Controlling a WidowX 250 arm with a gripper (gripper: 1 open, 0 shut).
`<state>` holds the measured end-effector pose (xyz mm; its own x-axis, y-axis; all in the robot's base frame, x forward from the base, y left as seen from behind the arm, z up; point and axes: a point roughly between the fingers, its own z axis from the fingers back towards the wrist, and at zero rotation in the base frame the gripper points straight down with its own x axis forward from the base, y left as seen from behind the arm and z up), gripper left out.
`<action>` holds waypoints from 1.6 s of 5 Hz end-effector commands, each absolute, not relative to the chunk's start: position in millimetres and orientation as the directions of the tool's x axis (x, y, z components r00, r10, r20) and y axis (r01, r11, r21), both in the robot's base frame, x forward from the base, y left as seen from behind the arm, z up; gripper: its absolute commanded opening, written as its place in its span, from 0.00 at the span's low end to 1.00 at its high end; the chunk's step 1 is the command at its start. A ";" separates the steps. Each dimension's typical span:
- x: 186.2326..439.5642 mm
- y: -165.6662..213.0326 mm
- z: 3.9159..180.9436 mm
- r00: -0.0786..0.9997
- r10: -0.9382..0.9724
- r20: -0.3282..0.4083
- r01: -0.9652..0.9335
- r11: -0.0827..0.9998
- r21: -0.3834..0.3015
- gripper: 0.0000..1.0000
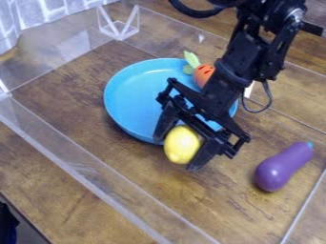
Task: Put the lemon on the blue tray
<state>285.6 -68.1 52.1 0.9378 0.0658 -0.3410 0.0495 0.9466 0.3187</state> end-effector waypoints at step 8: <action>261.4 37.3 151.7 0.980 -0.016 -0.198 0.087 0.931 0.355 0.00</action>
<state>260.7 34.1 132.5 0.9626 -0.0161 -0.2704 0.1134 0.9304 0.3484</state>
